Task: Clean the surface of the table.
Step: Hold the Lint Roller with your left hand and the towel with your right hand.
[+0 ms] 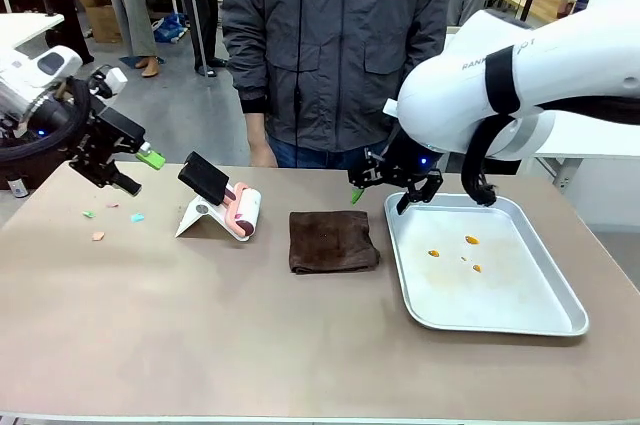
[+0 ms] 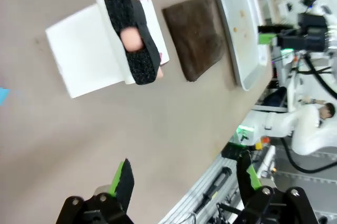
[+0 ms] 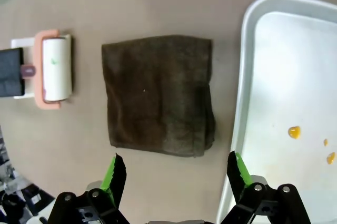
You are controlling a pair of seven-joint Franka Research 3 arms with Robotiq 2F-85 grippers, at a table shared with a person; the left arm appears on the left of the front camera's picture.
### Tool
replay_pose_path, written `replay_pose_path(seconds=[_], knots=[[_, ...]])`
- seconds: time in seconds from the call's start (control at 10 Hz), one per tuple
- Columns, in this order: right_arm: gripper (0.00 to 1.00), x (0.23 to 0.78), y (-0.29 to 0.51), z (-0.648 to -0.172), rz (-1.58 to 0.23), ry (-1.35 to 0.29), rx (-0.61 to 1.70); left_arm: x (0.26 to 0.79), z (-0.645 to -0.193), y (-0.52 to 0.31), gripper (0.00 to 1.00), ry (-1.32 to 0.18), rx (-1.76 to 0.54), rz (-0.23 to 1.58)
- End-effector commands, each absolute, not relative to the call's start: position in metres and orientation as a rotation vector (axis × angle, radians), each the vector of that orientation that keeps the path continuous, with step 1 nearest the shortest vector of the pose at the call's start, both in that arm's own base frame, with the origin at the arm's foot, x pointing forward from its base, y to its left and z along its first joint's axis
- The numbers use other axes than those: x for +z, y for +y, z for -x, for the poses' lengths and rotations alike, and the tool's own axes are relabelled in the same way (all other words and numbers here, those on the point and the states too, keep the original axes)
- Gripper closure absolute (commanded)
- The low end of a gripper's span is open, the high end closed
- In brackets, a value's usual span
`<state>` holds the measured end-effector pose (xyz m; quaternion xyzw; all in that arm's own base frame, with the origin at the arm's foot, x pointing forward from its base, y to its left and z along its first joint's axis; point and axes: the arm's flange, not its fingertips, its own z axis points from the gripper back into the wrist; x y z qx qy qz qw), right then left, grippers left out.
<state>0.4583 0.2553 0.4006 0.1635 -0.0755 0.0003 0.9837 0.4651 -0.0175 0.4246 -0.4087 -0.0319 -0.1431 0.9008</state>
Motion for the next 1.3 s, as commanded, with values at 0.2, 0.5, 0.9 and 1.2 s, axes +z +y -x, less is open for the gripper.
replay_pose_path(seconds=[0.2,0.5,0.9,1.2], knots=[[0.00,0.398,0.257,-0.457,-0.327,-0.148,0.007,0.428,-0.464,-0.005,0.00,-0.080,-0.286,0.866],[0.00,0.377,0.289,-0.488,-0.176,-0.082,-0.025,0.417,-0.503,-0.027,0.00,-0.058,-0.210,0.857],[0.00,0.361,0.321,-0.517,-0.103,-0.045,0.043,0.402,-0.532,-0.040,0.00,-0.102,-0.012,0.841],[0.00,0.352,0.334,-0.531,-0.068,0.000,0.036,0.390,-0.536,-0.050,0.00,-0.173,0.022,0.848]])
